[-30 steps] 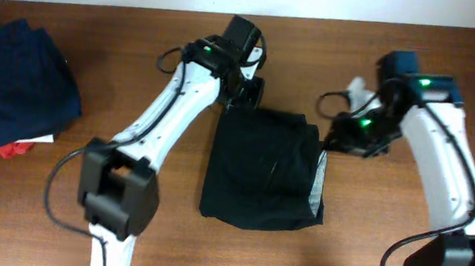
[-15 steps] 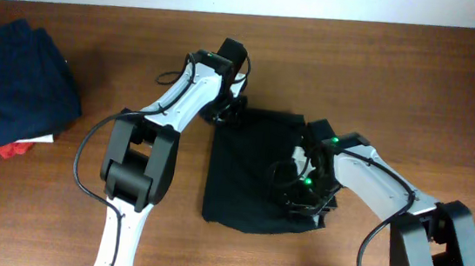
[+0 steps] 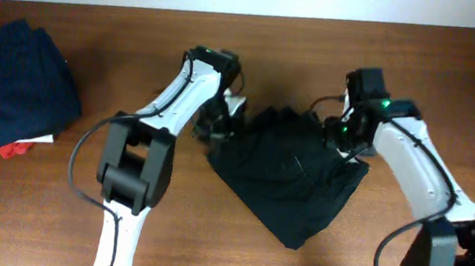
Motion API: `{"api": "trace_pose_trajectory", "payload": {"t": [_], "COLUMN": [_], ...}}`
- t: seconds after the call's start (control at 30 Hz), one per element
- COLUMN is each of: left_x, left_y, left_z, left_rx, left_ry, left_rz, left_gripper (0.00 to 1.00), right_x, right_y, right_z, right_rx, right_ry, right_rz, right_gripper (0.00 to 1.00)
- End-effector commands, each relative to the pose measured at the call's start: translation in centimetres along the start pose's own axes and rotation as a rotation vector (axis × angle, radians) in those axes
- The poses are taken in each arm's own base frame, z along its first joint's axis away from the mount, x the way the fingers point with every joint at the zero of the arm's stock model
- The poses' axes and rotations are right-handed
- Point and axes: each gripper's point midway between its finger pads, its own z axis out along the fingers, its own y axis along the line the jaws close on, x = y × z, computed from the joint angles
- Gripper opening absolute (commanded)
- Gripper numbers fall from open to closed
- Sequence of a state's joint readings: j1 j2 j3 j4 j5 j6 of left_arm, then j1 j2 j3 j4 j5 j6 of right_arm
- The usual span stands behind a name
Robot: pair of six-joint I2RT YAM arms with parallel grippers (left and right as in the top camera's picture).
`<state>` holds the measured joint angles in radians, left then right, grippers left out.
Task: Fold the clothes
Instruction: 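Lift the folded shorts with the left gripper and place them on the navy stack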
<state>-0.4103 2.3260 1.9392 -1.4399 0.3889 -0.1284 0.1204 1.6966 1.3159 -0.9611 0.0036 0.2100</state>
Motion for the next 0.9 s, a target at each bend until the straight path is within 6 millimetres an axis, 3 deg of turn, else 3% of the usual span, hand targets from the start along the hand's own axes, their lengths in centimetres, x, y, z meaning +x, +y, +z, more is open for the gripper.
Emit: {"api": "trace_pose_trajectory", "payload": {"t": [0.0,0.13,0.27,0.37,0.43,0.47,0.5,0.53,0.57,0.6,0.7,0.77,0.83,0.87], "left_x": [-5.2,-7.8,-7.9,-7.9,-7.2,-6.9,-6.6,-6.3,-6.3,-6.5,-7.6,-8.2,-8.3,-7.9], "left_y": [-4.3,-4.2,-5.6,-5.2,-6.7,-7.4,-8.0,-8.6,-8.8,-8.3,-3.8,-0.9,3.8,5.7], "left_z": [-7.5,-5.5,-1.1,2.3,3.5,3.9,4.4,4.7,4.8,4.7,1.8,-2.3,-8.8,-10.9], "left_rx": [0.048,0.044,0.236,0.267,0.322,0.321,0.307,0.306,0.3,0.271,0.038,-0.083,-0.231,-0.288], "left_ry": [-0.387,-0.419,-0.315,-0.237,-0.2,-0.191,-0.182,-0.174,-0.173,-0.177,-0.201,-0.255,-0.352,-0.377], "left_rz": [0.31,0.441,0.481,0.456,0.47,0.484,0.501,0.513,0.519,0.514,0.453,0.391,0.246,0.189], "left_gripper": [0.99,0.99,0.99,0.99,0.99,0.94,0.75,0.44,0.04,0.0,0.01,0.01,0.0,0.0], "right_x": [-3.1,-2.7,-1.9,-1.7,-1.6,-1.5,-1.5,-1.4,-1.4,-1.3,-1.2,-1.2,-0.8,-0.7], "right_y": [0.2,0.1,-0.1,-0.1,-0.1,-0.2,-0.5,-1.0,-1.7,-2.1,-4.1,-5.3,-7.4,-8.0], "right_z": [-6.6,-9.8,-10.1,-10.1,-10.0,-10.0,-10.0,-10.0,-10.1,-10.1,-10.1,-10.1,-10.1,-10.1], "right_rx": [-0.01,-0.014,-0.01,-0.008,-0.008,-0.002,0.013,0.041,0.081,0.095,0.104,0.097,0.115,0.12], "right_ry": [-0.137,-0.158,-0.139,-0.129,-0.125,-0.122,-0.121,-0.12,-0.12,-0.116,-0.102,-0.094,-0.078,-0.073], "right_rz": [-0.01,-0.009,-0.01,-0.01,-0.01,-0.01,-0.009,-0.008,-0.005,0.0,0.061,0.106,0.164,0.18], "right_gripper": [0.64,0.67,0.68,0.68,0.68,0.68,0.68,0.68,0.68,0.69,0.7,0.7,0.71,0.71]}}
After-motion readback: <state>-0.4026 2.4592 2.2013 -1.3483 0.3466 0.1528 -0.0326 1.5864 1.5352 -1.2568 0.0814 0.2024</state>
